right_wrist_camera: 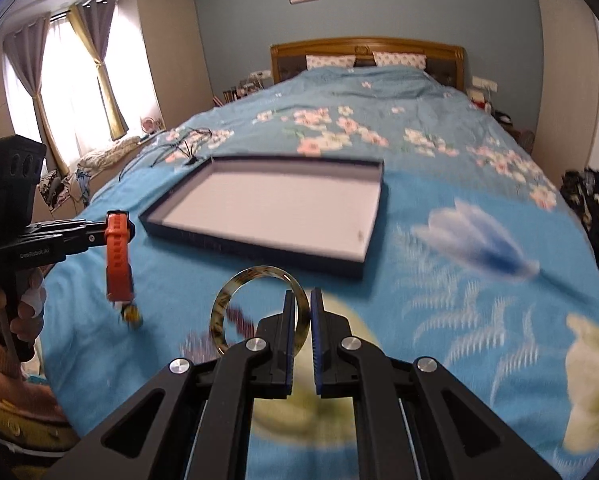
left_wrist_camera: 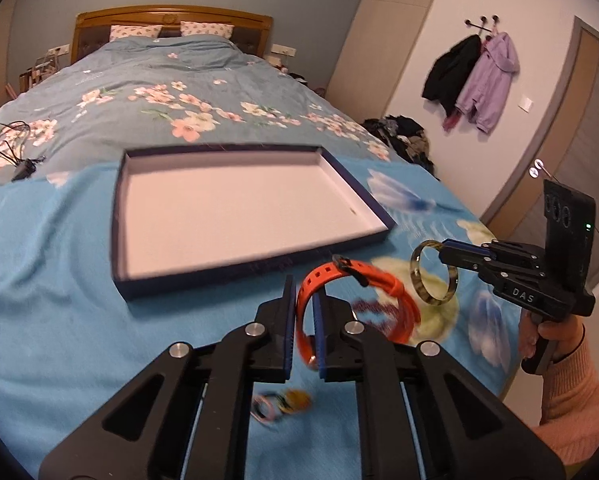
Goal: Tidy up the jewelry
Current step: 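Carry the bangle with the right tool into the box while the left tool places the watch band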
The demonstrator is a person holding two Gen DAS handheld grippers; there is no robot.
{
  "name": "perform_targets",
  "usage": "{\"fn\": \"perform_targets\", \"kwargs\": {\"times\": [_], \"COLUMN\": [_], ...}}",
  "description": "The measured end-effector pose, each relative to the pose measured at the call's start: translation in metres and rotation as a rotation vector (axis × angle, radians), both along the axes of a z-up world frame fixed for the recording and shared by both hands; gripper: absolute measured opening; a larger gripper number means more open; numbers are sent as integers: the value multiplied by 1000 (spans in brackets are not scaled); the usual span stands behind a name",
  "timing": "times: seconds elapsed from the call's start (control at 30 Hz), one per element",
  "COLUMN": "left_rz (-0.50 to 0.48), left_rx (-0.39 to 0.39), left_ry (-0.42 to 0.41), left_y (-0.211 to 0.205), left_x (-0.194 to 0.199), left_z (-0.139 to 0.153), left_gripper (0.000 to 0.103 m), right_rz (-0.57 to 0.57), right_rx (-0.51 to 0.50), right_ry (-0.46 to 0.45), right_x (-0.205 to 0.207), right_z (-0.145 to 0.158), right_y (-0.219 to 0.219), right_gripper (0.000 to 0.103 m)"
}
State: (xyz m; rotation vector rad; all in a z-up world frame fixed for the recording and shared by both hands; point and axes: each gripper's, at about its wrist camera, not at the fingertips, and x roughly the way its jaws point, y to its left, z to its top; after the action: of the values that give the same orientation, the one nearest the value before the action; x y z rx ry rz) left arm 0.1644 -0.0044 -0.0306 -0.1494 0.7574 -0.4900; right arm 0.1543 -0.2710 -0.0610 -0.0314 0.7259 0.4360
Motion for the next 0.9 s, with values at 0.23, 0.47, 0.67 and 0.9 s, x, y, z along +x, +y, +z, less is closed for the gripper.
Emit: {"fn": "perform_targets", "kwargs": {"times": [0.23, 0.47, 0.67, 0.9], "left_rz": [88, 144, 185, 225], "left_rx": [11, 14, -6, 2], "left_ry": [20, 69, 142, 213], "left_y": [17, 23, 29, 28], "left_x": [54, 115, 167, 208], "left_z": [13, 8, -11, -43], "left_gripper": [9, 9, 9, 9], "right_rz": [21, 18, -6, -32], "right_rx": [3, 16, 12, -12], "right_ry": [-39, -12, 39, 91], "right_x": [58, 119, 164, 198], "right_z": [16, 15, 1, -15], "right_y": [18, 35, 48, 58], "right_gripper": [6, 6, 6, 6]}}
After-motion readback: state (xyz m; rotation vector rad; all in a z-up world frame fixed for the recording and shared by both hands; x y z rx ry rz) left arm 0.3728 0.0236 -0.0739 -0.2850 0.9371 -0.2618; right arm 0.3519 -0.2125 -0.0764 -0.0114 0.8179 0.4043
